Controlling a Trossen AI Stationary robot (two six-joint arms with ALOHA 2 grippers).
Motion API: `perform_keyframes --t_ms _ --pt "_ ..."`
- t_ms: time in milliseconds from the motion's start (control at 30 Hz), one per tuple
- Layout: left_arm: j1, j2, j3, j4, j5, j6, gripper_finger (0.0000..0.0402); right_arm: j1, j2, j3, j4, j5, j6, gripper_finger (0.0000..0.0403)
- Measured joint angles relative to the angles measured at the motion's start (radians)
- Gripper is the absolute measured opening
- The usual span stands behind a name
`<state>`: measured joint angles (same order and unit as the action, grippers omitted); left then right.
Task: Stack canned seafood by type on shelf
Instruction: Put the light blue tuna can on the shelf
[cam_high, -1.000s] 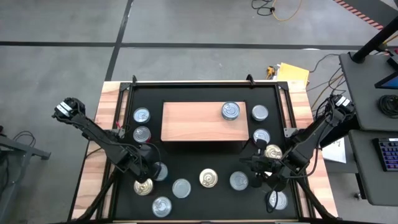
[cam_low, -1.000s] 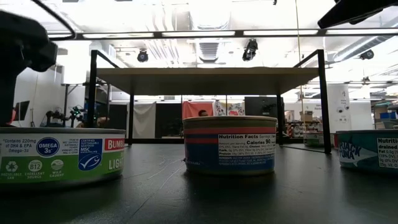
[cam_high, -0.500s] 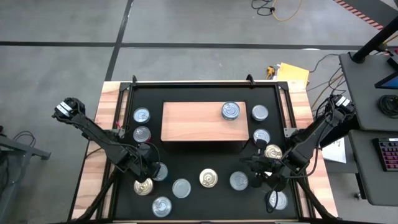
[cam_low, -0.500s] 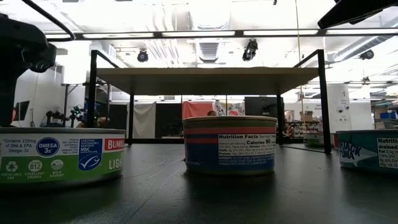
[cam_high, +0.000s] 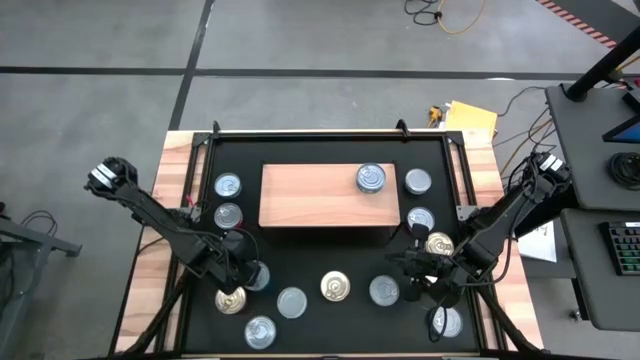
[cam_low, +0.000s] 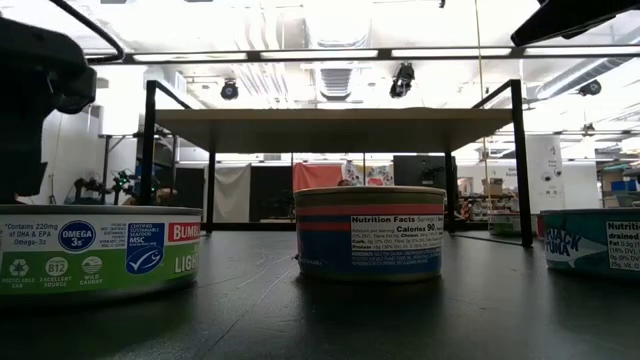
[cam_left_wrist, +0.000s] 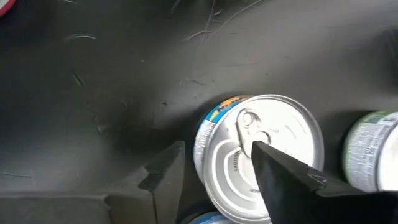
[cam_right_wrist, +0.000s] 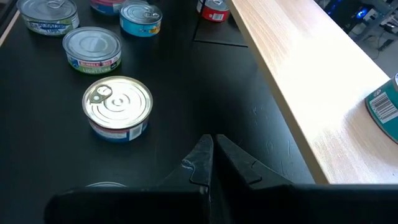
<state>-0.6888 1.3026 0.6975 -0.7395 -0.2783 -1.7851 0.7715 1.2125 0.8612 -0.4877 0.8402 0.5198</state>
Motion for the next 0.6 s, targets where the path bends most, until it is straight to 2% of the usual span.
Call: perform_keyframes --t_ms 333,467,600 --pt "0.003 0.086 0.000 0.033 -0.012 0.009 0.0188 0.000 0.000 0.000 0.000 0.000 -0.009 0.0009" --pt "0.003 0.096 0.002 0.062 -0.012 0.018 0.0172 0.000 0.000 0.000 0.000 0.000 -0.009 0.0009" --pt "0.003 0.096 0.002 0.067 -0.025 0.021 0.0138 0.000 0.000 0.000 0.000 0.000 -0.008 0.0009"
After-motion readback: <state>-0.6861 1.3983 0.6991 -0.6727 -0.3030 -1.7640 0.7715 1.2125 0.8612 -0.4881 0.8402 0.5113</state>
